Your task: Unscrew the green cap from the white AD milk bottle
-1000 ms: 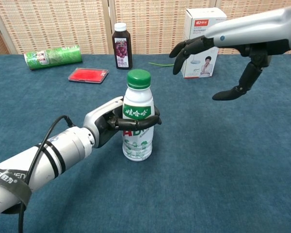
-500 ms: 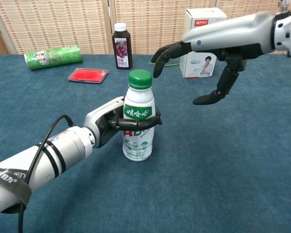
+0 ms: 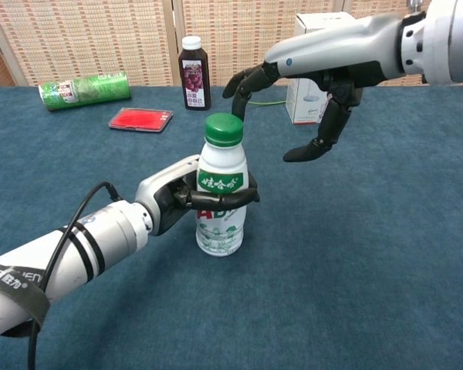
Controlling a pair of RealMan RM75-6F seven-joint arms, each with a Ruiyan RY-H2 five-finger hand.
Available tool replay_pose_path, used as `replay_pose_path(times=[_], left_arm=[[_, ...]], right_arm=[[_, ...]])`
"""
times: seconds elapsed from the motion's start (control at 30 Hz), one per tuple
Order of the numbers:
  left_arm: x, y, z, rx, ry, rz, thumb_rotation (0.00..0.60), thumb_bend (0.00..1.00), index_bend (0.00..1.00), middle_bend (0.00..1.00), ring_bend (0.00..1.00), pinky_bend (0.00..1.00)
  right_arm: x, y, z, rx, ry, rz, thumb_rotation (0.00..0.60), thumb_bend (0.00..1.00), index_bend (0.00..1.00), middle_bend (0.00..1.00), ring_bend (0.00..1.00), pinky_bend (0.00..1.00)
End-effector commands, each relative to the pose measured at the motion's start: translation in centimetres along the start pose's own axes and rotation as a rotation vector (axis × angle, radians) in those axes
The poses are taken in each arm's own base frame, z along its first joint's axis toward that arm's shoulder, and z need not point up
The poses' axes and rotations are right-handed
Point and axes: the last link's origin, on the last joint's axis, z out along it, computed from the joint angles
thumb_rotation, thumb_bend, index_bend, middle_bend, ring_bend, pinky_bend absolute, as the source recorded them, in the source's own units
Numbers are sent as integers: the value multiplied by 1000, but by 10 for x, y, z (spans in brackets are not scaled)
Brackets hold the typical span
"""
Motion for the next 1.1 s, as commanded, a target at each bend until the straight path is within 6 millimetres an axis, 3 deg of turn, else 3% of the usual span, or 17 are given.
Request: replay_pose_path(times=[0.03, 0.77, 1.1], left_arm=[[0, 0, 1, 1, 0, 1, 600, 686, 592, 639, 203, 26], [4, -4, 5, 24, -11, 24, 600, 806, 625, 768, 306, 46], [14, -7, 1, 36, 4, 34, 600, 807, 625, 766, 306, 48]], right_arm=[[1, -5, 2, 18, 2, -7, 600, 242, 178, 0, 0, 0], [3, -20, 1, 62, 40, -55, 600, 242, 179, 0, 0, 0], [18, 15, 0, -89, 174, -91, 600, 242, 172, 0, 0, 0]])
